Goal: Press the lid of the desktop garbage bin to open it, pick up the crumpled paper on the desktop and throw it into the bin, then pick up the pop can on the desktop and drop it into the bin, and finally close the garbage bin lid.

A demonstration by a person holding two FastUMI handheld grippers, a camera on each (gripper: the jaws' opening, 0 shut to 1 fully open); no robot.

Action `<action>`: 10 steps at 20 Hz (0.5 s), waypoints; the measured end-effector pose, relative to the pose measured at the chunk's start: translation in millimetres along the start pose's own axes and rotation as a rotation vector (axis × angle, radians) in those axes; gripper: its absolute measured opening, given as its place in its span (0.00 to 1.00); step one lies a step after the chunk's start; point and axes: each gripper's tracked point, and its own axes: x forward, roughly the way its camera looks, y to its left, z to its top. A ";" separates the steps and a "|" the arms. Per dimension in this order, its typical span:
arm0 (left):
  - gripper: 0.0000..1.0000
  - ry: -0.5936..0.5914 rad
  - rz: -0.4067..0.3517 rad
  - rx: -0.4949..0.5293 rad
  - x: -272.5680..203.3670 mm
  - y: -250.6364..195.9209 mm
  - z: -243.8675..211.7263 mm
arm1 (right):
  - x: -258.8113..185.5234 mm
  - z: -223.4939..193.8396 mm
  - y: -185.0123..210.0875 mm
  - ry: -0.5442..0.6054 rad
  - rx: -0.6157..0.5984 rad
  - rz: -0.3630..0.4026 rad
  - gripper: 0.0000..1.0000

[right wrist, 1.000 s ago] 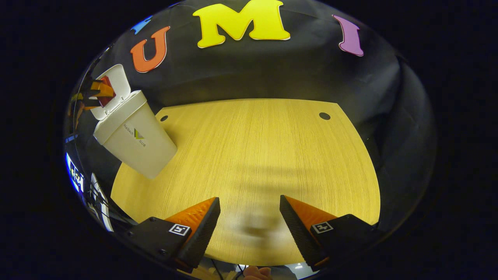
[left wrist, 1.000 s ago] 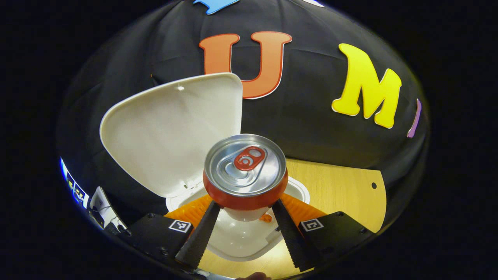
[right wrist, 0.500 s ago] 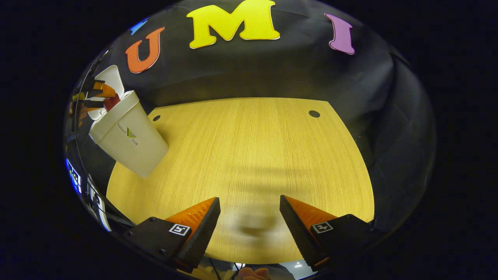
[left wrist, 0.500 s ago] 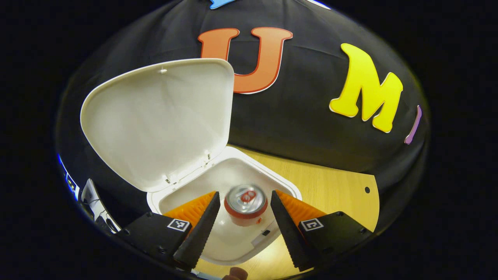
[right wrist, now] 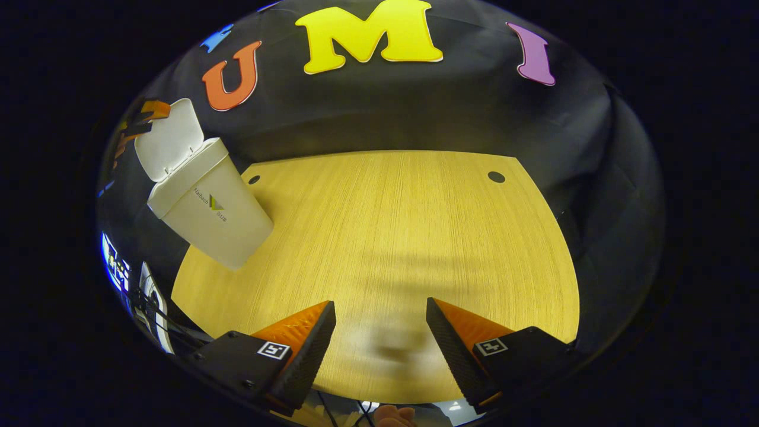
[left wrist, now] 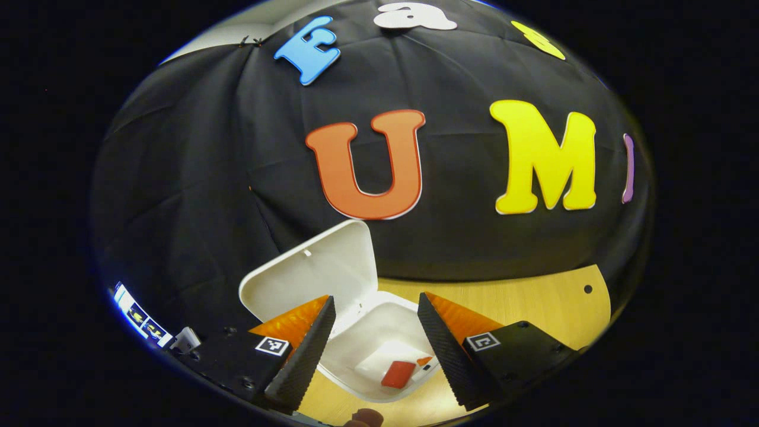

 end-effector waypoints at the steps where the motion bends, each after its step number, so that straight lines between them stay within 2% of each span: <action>1: 0.92 -0.018 0.018 -0.019 -3.6 6.6 14.5 | -1.5 1.6 0.4 0.000 -0.004 -0.001 0.97; 5: 0.92 -0.062 0.100 -0.126 1.4 39.3 58.1 | -5.0 8.3 2.6 -0.003 -0.008 0.015 0.97; 10: 0.93 -0.040 0.259 -0.214 33.1 84.4 71.0 | -10.3 17.4 -8.3 -0.020 0.014 -0.004 0.97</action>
